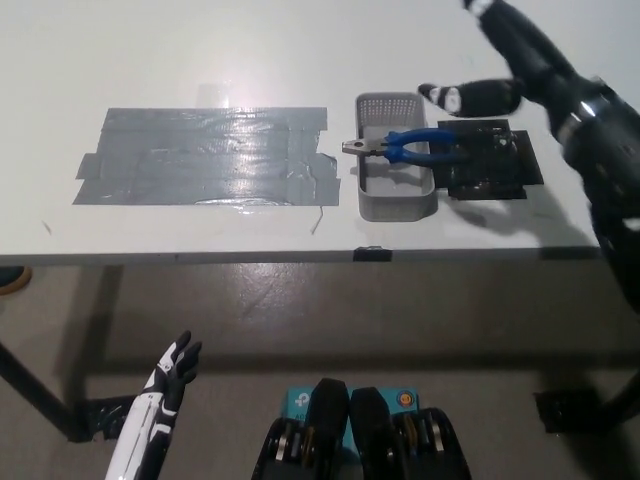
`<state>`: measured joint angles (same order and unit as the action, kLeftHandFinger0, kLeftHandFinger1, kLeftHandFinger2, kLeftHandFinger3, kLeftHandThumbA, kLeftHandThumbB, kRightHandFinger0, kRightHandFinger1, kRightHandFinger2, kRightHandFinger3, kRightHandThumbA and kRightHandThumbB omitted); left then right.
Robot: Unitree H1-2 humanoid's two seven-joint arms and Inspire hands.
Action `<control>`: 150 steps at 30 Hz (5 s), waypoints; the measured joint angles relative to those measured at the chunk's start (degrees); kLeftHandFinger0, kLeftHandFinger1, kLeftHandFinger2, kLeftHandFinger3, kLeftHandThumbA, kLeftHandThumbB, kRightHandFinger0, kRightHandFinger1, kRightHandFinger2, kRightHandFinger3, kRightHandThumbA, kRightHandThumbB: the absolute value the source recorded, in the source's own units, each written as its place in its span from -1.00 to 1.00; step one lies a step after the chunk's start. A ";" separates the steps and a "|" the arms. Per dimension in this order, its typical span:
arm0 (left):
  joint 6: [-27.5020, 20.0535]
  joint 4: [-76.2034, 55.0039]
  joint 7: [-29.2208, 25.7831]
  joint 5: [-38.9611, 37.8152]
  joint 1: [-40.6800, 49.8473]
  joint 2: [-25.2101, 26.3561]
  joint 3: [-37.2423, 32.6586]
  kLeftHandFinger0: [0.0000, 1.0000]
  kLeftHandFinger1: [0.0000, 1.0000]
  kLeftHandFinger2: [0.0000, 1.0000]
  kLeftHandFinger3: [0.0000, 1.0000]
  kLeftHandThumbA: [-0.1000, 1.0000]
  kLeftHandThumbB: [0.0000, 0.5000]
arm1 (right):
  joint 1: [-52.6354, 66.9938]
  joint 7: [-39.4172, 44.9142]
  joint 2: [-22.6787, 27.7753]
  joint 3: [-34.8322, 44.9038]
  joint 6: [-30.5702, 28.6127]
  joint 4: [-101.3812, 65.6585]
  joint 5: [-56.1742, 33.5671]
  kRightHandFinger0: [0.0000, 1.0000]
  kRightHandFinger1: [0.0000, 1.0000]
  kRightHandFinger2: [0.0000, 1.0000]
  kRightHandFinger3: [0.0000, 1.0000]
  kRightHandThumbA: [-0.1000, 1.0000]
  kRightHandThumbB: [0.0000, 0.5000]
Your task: The robot picks the blue plier placed on top of the container and places it on the grey area of the table
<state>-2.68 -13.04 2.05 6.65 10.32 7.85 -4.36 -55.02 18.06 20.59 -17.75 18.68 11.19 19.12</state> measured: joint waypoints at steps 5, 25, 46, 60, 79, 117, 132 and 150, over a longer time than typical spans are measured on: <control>-0.10 0.30 -0.01 0.00 0.01 0.61 0.08 1.00 1.00 1.00 1.00 1.00 -0.88 | -8.78 5.67 -1.35 -5.04 3.02 14.98 0.87 1.00 1.00 1.00 1.00 0.70 0.73; -1.27 0.77 1.35 0.57 -0.55 2.28 0.15 1.00 1.00 1.00 1.00 1.00 -1.00 | -22.87 16.10 -10.69 -15.30 7.13 40.98 4.06 1.00 1.00 1.00 1.00 0.90 0.21; -1.47 0.83 2.03 0.68 -0.91 2.51 0.38 1.00 1.00 1.00 1.00 1.00 -1.00 | -23.12 16.33 -10.83 -17.17 3.81 55.08 6.66 1.00 1.00 1.00 1.00 0.87 0.23; -1.47 1.19 2.71 1.04 -1.07 2.51 -0.23 1.00 1.00 0.81 1.00 1.00 -1.00 | -21.84 14.91 -10.76 -15.89 2.32 55.77 7.59 1.00 1.00 1.00 1.00 0.80 0.19; -1.19 1.28 3.03 1.22 -1.85 2.51 -0.22 1.00 1.00 0.65 0.91 1.00 -0.93 | -21.93 13.80 -10.84 -14.56 1.45 56.38 8.18 1.00 1.00 1.00 1.00 0.77 0.21; 1.45 0.45 3.96 1.16 -3.84 2.57 -0.45 1.00 1.00 0.57 0.83 1.00 -0.81 | -23.39 13.18 -14.02 -13.87 0.40 59.41 8.53 1.00 1.00 1.00 1.00 0.60 0.35; 2.28 -0.33 4.02 1.06 -4.04 2.74 -0.48 1.00 0.96 0.54 0.79 1.00 -0.84 | -23.03 11.85 -14.68 -16.13 0.42 61.64 9.77 1.00 1.00 1.00 1.00 0.54 0.59; 3.49 -0.62 4.96 0.84 -5.78 3.32 -0.87 1.00 0.95 0.51 0.74 1.00 -0.80 | -17.65 -6.46 -15.37 -24.24 -5.81 61.75 16.81 -1.00 -1.00 -0.57 0.45 -1.00 -0.07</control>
<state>0.81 -13.67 7.01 7.50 4.55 11.18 -5.22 -72.67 11.60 5.22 -41.99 12.87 72.93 35.93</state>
